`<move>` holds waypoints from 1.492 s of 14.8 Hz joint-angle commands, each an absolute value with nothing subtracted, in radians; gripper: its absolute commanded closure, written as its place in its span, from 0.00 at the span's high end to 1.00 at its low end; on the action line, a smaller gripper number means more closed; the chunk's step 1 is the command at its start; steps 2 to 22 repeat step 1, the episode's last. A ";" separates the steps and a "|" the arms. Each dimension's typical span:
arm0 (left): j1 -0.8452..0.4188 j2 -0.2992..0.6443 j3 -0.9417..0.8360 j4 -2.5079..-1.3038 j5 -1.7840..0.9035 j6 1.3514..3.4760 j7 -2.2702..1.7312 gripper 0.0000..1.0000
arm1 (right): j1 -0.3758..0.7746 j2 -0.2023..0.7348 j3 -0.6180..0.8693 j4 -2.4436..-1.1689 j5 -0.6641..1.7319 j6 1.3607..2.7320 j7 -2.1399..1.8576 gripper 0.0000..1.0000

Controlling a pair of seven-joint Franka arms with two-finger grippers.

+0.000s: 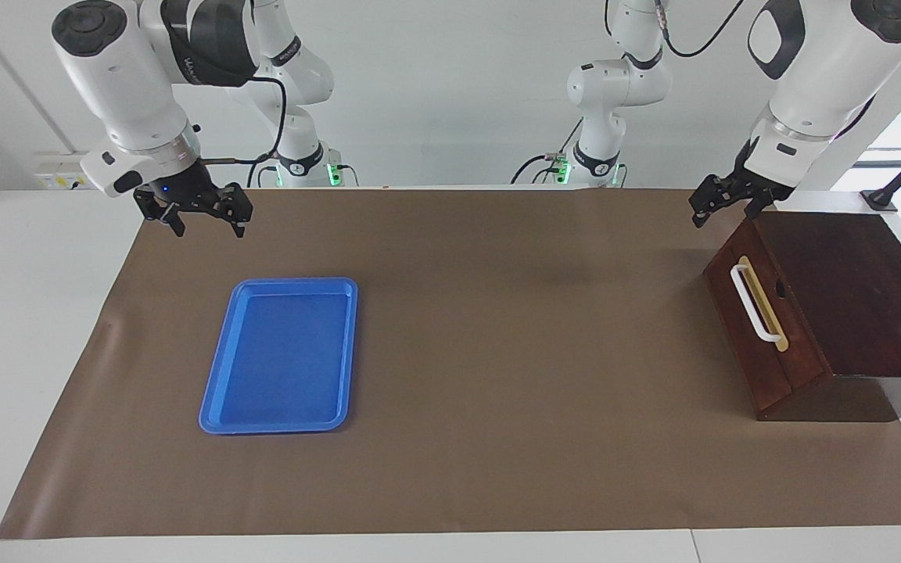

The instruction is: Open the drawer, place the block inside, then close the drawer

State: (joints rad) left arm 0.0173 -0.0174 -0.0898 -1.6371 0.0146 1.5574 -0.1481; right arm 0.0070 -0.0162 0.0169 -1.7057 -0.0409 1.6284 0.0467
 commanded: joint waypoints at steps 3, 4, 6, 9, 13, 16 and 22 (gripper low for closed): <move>0.005 -0.008 -0.078 -1.623 0.002 1.565 -0.135 1.00 | 0.002 -0.028 0.020 -1.712 -0.046 1.621 0.034 1.00; 0.005 -0.008 -0.078 -1.623 0.002 1.565 -0.135 1.00 | 0.002 -0.028 0.020 -1.712 -0.046 1.621 0.034 1.00; 0.005 -0.008 -0.078 -1.623 0.002 1.565 -0.135 1.00 | 0.002 -0.028 0.020 -1.712 -0.046 1.621 0.034 1.00; 0.005 -0.008 -0.078 -1.623 0.002 1.565 -0.135 1.00 | 0.002 -0.028 0.020 -1.712 -0.046 1.621 0.034 1.00; 0.005 -0.008 -0.078 -1.623 0.002 1.565 -0.135 1.00 | 0.002 -0.028 0.020 -1.712 -0.046 1.621 0.034 1.00; 0.005 -0.008 -0.078 -1.623 0.002 1.565 -0.135 1.00 | 0.002 -0.028 0.020 -1.712 -0.046 1.621 0.034 1.00; 0.005 -0.008 -0.078 -1.623 0.002 1.565 -0.135 1.00 | 0.002 -0.028 0.020 -1.712 -0.046 1.621 0.034 1.00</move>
